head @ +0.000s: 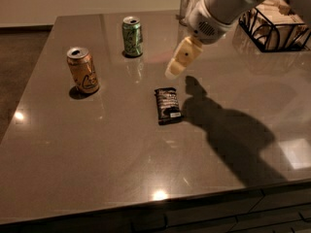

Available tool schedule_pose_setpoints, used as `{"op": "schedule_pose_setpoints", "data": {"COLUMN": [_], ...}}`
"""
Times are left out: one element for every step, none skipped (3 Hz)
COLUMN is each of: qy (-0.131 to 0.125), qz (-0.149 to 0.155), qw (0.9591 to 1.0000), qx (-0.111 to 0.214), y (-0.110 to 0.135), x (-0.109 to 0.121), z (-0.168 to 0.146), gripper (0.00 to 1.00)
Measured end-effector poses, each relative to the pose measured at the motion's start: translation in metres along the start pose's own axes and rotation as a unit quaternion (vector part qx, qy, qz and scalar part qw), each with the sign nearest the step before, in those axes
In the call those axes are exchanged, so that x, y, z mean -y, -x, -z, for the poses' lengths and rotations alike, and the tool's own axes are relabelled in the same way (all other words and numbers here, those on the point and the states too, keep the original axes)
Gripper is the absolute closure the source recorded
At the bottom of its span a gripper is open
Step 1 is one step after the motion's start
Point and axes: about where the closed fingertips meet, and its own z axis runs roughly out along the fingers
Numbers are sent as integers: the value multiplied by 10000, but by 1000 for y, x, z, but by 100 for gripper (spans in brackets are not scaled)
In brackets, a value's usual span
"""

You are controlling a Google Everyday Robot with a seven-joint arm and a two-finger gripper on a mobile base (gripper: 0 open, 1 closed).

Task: Knock green can over

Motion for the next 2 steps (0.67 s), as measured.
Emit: {"op": "schedule_pose_setpoints", "data": {"qy": [-62,-184], "qz": [-175,-347], "qw": [9994,9980], "qx": [295,505], "y": [30,55], "x": [17,33], "z": [-28,-55], "gripper": [0,0]}}
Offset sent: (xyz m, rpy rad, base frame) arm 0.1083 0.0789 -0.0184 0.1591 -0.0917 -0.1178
